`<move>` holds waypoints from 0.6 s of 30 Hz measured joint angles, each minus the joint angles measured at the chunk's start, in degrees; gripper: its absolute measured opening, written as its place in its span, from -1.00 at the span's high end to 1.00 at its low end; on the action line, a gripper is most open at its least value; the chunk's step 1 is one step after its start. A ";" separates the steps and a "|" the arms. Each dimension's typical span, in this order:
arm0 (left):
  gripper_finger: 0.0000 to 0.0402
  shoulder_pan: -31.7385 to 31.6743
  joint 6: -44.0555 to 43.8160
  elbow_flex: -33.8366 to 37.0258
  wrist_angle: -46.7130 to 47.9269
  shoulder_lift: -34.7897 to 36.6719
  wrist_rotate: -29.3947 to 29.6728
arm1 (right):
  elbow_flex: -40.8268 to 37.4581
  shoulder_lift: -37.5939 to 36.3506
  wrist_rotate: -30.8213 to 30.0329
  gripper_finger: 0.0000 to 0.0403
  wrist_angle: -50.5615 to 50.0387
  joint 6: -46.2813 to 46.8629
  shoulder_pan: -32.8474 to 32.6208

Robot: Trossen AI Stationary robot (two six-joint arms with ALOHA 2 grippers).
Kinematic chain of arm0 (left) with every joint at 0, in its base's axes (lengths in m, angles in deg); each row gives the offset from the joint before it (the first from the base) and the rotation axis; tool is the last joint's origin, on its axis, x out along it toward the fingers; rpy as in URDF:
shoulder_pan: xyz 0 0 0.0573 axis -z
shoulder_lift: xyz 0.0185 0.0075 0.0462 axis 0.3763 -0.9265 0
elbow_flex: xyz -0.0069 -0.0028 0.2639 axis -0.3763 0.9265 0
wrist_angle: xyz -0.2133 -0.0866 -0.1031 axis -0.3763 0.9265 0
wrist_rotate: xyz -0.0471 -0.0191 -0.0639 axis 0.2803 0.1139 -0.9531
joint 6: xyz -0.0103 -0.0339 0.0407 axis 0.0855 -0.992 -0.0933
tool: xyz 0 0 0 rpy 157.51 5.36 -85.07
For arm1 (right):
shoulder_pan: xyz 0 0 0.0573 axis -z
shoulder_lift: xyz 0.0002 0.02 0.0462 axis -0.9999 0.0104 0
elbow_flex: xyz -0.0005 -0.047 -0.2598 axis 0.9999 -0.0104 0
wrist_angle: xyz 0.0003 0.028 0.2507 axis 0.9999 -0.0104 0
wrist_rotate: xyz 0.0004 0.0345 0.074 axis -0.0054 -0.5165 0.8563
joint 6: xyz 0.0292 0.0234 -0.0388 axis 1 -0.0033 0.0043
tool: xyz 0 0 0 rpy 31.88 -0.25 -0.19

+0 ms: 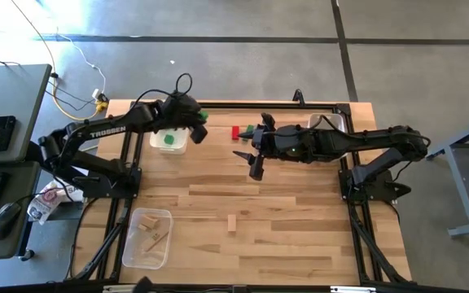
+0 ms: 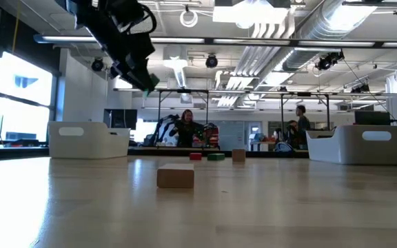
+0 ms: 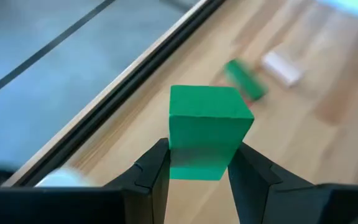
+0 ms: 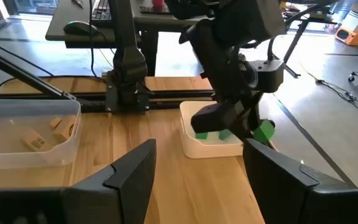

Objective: Sort & place blocks by color
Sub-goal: Put the green block into the white bin

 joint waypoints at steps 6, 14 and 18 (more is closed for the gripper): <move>0.46 -2.04 -3.28 -1.15 8.39 0.02 8.11 | 0.00 -0.01 -0.02 -0.13 -0.23 -0.11 0.01; 0.45 -5.37 -9.16 -1.13 19.83 0.02 12.56 | 0.00 -0.01 -4.12 -0.13 -3.65 4.08 0.95; 0.43 -6.07 -11.62 -0.45 21.96 0.02 14.35 | 0.00 -0.01 -4.28 -0.13 -7.50 9.15 2.98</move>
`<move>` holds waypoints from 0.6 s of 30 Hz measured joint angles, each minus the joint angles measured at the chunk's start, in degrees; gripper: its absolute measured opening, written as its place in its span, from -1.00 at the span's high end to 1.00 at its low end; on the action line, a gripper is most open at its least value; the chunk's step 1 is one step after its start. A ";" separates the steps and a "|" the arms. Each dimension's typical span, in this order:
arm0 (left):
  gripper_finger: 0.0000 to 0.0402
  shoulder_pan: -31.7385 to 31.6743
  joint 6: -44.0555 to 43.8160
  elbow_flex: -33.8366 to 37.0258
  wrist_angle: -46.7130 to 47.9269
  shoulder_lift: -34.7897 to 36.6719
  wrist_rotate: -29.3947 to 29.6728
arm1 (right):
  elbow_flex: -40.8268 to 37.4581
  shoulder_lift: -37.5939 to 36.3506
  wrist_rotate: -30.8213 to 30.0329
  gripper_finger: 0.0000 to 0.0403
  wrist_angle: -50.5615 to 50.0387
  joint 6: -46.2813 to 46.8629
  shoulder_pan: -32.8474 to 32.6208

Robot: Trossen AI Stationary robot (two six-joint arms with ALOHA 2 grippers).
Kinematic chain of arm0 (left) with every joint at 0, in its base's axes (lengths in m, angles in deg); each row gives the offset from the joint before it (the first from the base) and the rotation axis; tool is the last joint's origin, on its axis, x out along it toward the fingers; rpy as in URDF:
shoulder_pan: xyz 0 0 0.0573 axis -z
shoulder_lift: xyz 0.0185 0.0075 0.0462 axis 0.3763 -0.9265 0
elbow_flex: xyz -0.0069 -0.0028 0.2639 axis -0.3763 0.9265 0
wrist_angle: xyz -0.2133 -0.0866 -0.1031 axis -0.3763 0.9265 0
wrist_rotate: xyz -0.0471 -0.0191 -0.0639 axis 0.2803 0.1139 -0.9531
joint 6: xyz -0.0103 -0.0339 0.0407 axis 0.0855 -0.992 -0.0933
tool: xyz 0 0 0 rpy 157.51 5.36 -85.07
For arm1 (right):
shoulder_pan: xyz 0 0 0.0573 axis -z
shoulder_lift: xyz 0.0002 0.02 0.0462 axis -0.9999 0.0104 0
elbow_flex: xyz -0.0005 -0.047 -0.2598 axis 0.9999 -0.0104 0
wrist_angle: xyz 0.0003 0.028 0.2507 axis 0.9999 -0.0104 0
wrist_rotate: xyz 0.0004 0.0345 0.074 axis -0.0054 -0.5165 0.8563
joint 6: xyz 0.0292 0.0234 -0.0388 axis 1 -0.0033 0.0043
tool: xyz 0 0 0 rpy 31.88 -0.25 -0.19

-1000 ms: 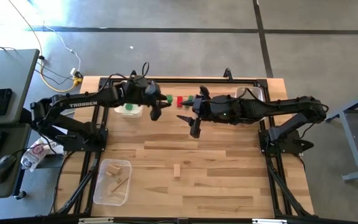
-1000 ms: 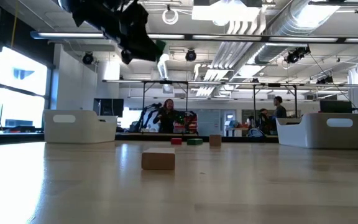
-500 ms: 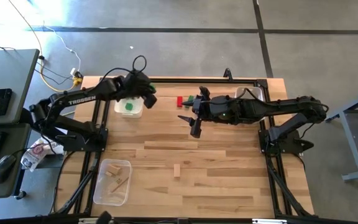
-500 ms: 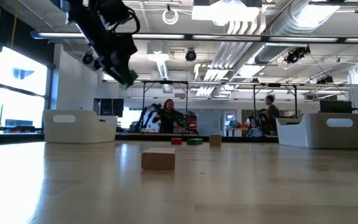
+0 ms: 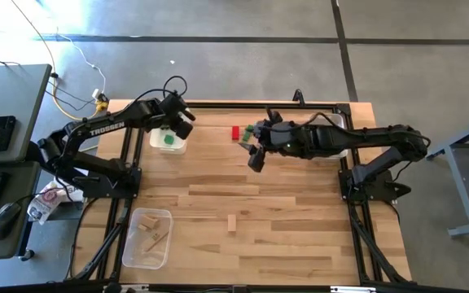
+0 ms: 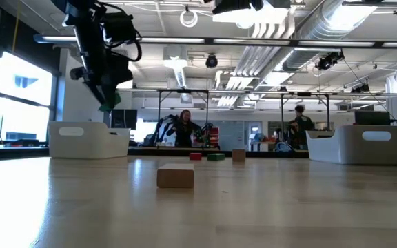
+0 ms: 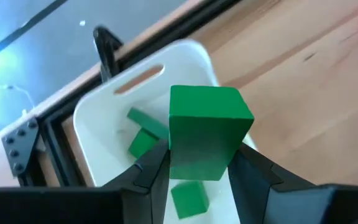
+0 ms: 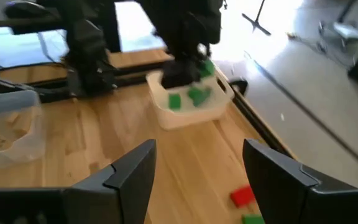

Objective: Sort & place blocks by color
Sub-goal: Put the green block into the white bin

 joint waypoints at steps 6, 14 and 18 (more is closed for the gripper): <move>0.43 -0.72 -0.75 3.26 0.23 0.00 -0.92 | 0.00 0.00 -0.04 -0.13 -5.56 5.99 3.40; 0.43 -0.92 -1.18 5.91 -0.11 0.00 -2.12 | 0.00 -0.02 2.90 -0.13 -10.03 12.45 9.28; 0.43 -0.90 -1.19 5.95 -0.16 -0.02 -5.42 | 0.00 0.16 5.19 -0.13 -11.67 13.76 13.10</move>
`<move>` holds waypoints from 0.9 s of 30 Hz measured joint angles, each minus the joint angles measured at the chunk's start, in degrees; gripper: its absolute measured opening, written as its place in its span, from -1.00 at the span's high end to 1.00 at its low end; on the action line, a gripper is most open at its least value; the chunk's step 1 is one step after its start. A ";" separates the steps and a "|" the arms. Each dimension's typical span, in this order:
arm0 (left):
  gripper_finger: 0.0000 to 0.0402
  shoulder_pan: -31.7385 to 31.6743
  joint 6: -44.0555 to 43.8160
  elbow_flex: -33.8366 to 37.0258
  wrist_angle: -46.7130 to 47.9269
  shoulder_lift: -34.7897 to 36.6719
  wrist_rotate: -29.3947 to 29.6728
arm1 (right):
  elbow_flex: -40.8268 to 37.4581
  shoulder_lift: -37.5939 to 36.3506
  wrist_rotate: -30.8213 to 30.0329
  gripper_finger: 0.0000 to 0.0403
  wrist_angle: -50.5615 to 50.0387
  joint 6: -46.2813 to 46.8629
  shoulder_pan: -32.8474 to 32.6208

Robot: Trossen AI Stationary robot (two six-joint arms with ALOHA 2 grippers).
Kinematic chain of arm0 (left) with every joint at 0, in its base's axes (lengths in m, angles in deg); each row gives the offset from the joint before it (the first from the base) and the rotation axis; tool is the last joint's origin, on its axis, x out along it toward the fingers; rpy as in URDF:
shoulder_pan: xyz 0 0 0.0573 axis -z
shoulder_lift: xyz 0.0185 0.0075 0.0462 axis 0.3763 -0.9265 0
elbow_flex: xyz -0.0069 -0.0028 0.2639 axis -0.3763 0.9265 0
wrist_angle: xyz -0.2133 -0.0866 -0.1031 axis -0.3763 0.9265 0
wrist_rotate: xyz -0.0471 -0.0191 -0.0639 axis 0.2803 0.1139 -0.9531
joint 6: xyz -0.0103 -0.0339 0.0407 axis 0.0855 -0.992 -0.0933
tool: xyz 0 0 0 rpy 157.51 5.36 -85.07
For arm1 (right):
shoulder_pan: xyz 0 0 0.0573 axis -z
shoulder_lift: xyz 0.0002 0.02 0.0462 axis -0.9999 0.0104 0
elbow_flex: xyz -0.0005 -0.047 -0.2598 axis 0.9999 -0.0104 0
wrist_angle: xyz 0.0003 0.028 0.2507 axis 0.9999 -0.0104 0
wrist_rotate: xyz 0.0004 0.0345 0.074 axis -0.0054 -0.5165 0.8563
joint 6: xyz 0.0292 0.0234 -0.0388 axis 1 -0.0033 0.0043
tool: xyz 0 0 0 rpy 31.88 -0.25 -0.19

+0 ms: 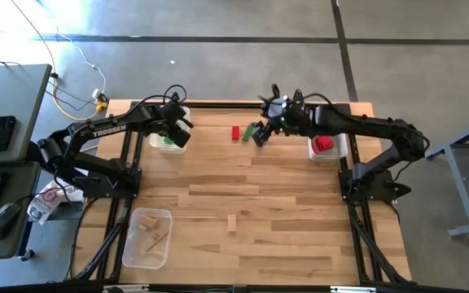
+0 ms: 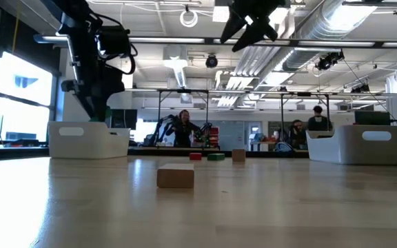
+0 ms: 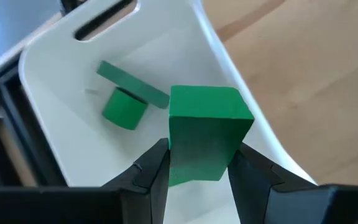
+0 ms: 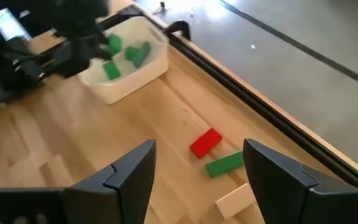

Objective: Sort & place blocks by color
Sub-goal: Put the green block into the white bin, then put the brown block into the transparent bin

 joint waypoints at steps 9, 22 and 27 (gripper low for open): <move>0.26 0.00 -1.09 0.00 0.01 0.00 -1.50 | 0.00 3.47 3.93 -0.13 -1.42 3.39 5.38; -0.09 0.02 -1.09 0.00 -0.20 0.00 -1.07 | -0.03 11.39 1.92 -0.13 -4.87 11.67 8.36; -0.09 0.28 -0.87 0.00 -1.52 0.00 -1.07 | -0.04 14.42 0.04 -0.13 -7.25 16.57 8.82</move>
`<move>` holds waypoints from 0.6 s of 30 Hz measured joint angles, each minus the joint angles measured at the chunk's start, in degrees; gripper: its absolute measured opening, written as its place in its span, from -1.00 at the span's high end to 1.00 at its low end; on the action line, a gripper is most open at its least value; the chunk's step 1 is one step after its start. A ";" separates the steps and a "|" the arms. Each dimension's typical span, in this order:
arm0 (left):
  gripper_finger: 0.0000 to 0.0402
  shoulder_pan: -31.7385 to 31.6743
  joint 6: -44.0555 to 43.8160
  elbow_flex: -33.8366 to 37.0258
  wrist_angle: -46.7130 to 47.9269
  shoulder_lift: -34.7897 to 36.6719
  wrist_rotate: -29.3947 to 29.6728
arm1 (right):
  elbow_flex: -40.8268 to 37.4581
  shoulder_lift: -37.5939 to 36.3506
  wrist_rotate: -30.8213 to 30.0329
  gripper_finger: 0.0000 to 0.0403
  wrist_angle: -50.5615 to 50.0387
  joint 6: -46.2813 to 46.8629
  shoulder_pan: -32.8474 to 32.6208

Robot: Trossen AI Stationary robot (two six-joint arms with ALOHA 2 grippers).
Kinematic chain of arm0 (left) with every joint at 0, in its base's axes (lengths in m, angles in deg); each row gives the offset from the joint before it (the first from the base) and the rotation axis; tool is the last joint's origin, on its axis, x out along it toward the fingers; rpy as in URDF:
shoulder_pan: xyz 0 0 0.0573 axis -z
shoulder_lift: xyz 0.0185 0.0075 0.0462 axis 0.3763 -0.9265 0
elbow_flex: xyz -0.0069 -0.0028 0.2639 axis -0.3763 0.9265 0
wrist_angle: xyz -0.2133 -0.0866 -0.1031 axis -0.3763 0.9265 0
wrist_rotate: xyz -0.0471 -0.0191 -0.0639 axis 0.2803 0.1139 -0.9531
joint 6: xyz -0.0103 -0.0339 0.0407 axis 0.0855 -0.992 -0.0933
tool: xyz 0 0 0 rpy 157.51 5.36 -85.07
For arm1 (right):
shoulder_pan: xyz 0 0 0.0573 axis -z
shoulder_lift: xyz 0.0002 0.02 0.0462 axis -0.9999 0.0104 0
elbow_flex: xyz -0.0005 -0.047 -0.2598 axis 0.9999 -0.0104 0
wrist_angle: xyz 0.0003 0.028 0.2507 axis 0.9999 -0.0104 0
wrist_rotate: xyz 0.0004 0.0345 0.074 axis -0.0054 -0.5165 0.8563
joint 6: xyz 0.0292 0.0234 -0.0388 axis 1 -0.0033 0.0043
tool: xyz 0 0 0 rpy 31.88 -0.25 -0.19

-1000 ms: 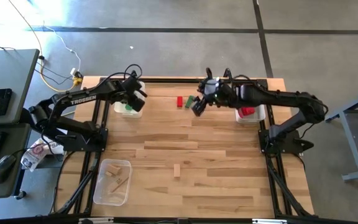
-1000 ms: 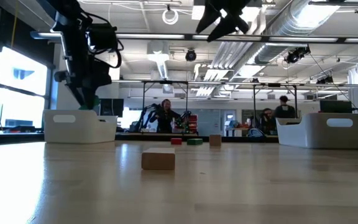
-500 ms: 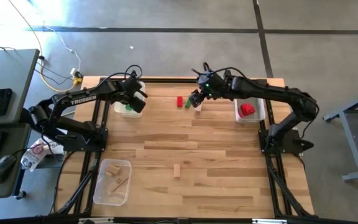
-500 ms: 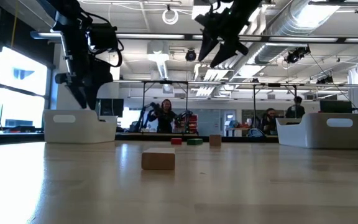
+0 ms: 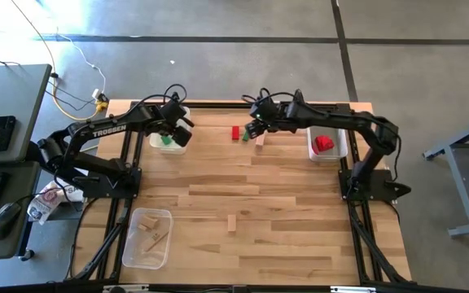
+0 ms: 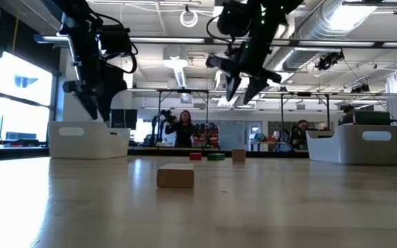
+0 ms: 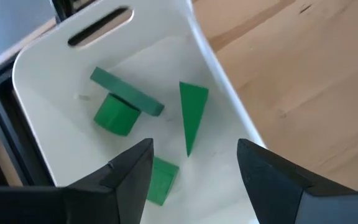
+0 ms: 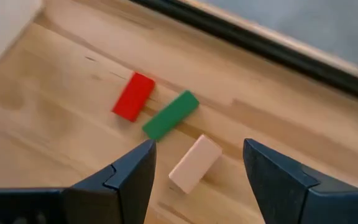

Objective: Sort & place blocks by color
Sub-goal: Put the brown block into the transparent bin

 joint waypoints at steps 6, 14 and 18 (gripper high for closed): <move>-0.09 0.02 1.32 0.00 -1.79 0.00 0.00 | 0.00 3.65 0.40 -0.13 -0.80 6.16 0.07; -0.10 1.27 5.95 0.01 -3.38 -0.02 0.86 | 0.00 9.34 1.64 -0.13 -1.56 11.78 0.07; -0.09 3.82 8.31 0.02 -6.05 0.36 2.86 | 0.00 12.06 3.09 -0.13 -1.62 13.10 0.07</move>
